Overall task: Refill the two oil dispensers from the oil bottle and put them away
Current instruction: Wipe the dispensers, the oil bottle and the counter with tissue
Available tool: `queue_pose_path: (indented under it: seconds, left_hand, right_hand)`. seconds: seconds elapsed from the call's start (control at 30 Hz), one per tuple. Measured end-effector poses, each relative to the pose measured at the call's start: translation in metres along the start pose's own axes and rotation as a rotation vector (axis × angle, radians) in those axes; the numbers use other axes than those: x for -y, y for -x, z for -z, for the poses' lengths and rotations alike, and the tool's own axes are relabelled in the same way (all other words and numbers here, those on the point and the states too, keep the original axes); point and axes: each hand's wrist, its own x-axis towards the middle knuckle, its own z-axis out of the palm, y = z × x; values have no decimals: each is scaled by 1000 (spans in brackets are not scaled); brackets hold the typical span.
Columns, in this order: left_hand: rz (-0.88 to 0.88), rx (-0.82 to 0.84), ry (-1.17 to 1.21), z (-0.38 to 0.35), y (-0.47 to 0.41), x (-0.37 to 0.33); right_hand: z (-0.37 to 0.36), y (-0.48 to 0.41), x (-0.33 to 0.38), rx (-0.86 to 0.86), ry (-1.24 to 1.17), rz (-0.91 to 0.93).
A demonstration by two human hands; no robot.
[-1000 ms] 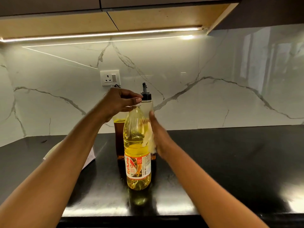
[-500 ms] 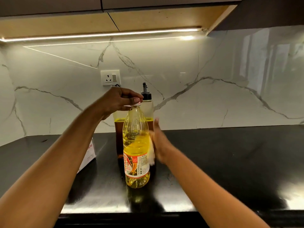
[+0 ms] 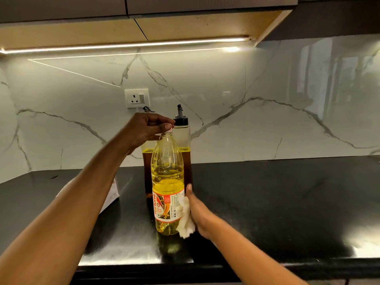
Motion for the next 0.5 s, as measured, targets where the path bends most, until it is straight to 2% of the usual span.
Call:
queue_pose_path:
  seconds: [0.1, 0.23, 0.33, 0.43, 0.5]
  left_hand:
    - [-13, -25, -15, -2, 1, 0]
    - [-32, -51, -87, -6, 0, 0]
    - [-50, -97, -121, -12, -8, -3]
    - [-94, -196, -65, -22, -25, -12]
    - [-119, -214, -43, -35, -42, -17]
  right_hand:
    - [4, 0, -13, -62, -16, -45]
    - [17, 0, -11, -191, 152, -36]
    - [39, 5, -2, -257, 158, -7]
    - [73, 3, 16, -435, 100, 83]
    - [102, -2, 26, -597, 172, 173]
